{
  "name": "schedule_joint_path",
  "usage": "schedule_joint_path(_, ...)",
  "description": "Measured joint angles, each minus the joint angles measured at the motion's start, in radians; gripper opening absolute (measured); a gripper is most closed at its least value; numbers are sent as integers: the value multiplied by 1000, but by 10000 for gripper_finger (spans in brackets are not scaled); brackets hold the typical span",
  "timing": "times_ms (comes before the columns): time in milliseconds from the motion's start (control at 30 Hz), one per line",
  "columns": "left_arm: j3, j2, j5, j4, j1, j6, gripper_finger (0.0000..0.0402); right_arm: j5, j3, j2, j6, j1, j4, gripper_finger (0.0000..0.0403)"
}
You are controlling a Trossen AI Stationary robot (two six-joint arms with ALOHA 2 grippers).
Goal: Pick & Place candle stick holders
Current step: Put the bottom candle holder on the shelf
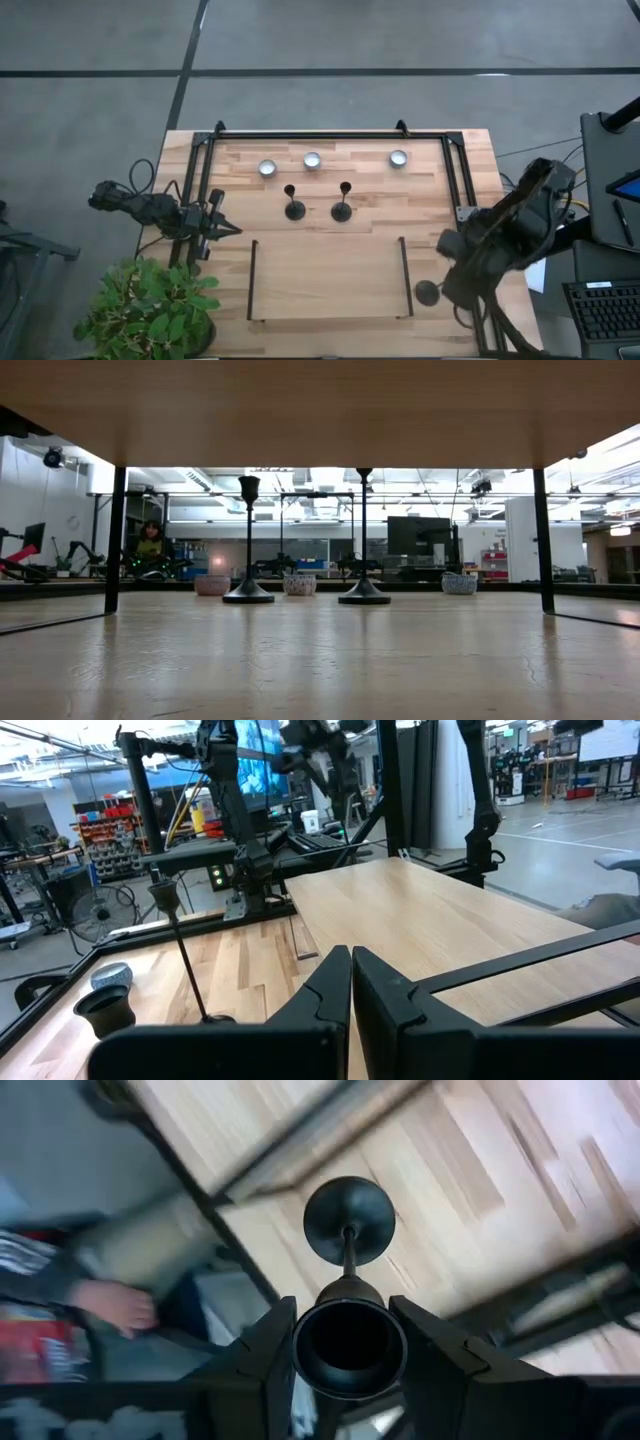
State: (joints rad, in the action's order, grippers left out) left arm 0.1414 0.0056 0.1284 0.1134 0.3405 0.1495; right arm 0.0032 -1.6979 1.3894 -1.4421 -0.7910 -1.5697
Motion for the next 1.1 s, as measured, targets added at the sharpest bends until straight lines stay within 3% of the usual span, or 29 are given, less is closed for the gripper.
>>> schedule_joint_path(400, 0, 1, 0, 0, 1, 0, 12, -52, -113, -111, -69, 33, -2, 135)
schedule_joint_path(533, 0, 1, 0, 0, 1, 0, 12, 32, -136, -138, -58, 32, -2, 135)
schedule_joint_path(767, 0, 1, 0, 0, 1, 0, 12, 149, -183, -92, 132, 74, -1, 137)
schedule_joint_path(1100, 0, 2, 0, 0, 1, 0, 12, 130, -265, 77, 492, 217, -2, 138)
